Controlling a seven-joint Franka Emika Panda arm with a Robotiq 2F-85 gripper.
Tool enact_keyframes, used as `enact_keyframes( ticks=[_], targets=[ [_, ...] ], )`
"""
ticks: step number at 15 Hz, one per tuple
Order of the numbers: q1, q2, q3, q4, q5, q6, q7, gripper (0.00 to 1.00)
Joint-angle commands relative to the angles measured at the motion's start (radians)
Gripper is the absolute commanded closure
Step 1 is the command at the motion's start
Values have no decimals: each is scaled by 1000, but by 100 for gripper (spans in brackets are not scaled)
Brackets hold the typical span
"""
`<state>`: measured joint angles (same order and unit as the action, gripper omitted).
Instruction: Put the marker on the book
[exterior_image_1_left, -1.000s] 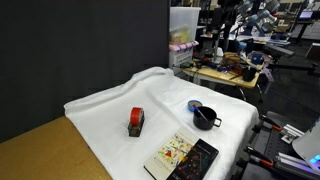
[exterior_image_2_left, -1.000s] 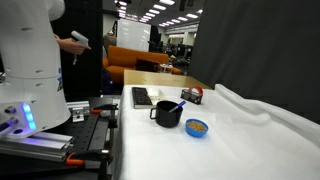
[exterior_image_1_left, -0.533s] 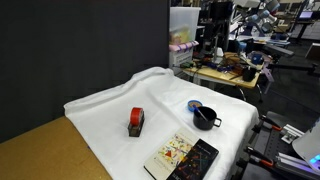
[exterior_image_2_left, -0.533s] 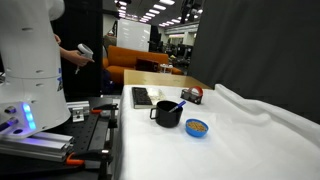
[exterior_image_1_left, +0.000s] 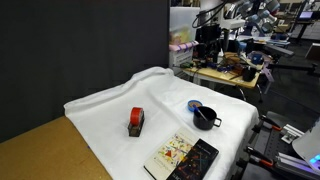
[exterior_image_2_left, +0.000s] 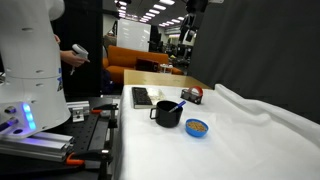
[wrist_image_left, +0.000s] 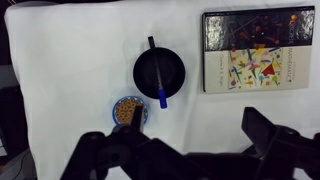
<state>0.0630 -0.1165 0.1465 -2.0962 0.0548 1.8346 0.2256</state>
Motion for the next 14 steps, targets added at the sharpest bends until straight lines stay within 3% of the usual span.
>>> enact_keyframes(
  ticks=[1,14],
  targets=[
    [12,3,-12,2,-1,-3,1,0],
    [8,42,-22,-32,-13,14,17,0]
  ],
)
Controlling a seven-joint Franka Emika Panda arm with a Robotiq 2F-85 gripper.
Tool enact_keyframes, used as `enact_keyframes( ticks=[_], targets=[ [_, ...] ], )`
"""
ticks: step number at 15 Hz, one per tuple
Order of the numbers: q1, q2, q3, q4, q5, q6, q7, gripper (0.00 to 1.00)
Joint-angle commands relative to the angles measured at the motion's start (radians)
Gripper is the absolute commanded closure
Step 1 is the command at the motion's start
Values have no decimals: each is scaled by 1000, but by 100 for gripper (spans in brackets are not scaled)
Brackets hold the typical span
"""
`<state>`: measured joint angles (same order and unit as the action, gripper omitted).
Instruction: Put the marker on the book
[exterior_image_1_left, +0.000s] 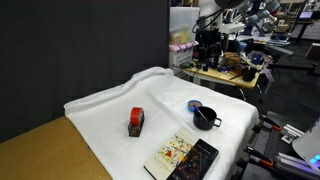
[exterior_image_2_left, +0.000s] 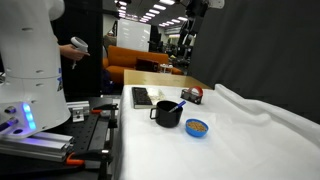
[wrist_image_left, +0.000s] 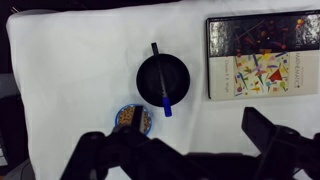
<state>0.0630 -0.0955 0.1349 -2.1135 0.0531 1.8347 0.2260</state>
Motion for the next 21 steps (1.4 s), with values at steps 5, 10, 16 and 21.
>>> enact_keyframes(
  ticks=[5,10,16,21],
  targets=[
    [15,84,-10,-44,-40,22,38,0],
    [31,127,-11,-46,-74,26,73,0],
    [33,129,-13,-44,-61,11,57,0],
    [33,157,-14,-27,-62,8,60,0]
  ],
)
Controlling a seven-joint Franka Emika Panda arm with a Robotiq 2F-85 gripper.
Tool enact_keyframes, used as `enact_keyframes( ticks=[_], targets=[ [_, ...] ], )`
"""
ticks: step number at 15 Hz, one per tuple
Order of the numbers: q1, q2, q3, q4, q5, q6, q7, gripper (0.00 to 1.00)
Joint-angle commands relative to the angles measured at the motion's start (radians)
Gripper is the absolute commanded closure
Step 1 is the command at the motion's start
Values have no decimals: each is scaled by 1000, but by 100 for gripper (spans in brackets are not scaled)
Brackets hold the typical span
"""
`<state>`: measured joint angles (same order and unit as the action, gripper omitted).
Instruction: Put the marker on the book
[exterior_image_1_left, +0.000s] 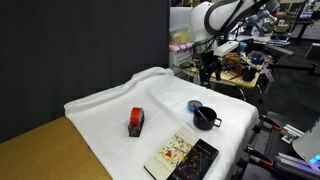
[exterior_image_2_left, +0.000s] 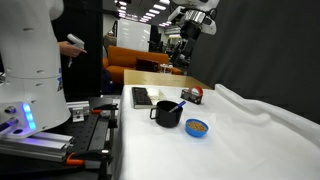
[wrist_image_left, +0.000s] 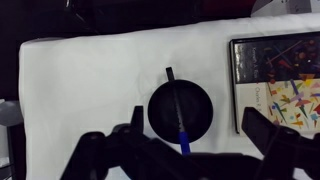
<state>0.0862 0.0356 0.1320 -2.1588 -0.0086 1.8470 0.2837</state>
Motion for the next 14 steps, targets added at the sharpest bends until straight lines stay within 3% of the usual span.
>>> enact_keyframes(
  ticks=[1,14],
  targets=[
    [11,38,-10,24,-6,-9,10,0],
    [64,215,-13,89,-36,-22,11,0]
  ],
)
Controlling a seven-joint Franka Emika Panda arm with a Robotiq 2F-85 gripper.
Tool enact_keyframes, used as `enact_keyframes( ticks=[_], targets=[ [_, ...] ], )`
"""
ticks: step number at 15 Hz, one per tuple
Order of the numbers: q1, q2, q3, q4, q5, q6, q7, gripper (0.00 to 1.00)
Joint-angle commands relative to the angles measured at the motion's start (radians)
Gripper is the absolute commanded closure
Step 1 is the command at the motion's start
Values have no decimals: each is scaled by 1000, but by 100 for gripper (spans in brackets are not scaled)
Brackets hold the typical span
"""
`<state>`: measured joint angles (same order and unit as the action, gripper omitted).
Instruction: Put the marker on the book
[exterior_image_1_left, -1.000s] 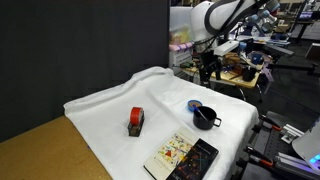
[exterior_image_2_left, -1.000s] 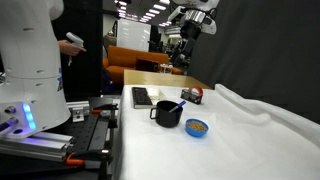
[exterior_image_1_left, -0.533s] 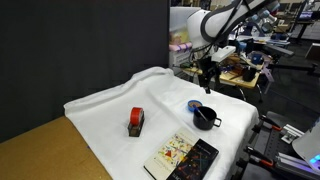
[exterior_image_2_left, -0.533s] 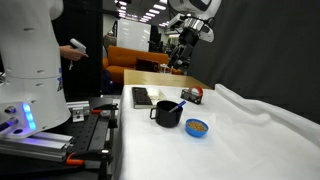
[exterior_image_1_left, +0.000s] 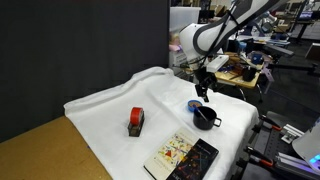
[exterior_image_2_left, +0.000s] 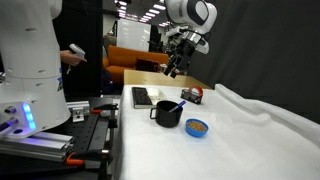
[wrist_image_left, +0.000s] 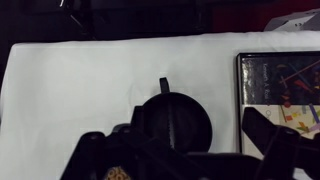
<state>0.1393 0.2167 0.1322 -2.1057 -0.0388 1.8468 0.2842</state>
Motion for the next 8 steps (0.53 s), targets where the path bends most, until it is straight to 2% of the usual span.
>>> enact_keyframes(
  ticks=[1,8],
  targets=[
    [11,42,-16,36,-9,-12,14,0],
    [10,38,-19,25,2,-1,-2,0]
  ],
)
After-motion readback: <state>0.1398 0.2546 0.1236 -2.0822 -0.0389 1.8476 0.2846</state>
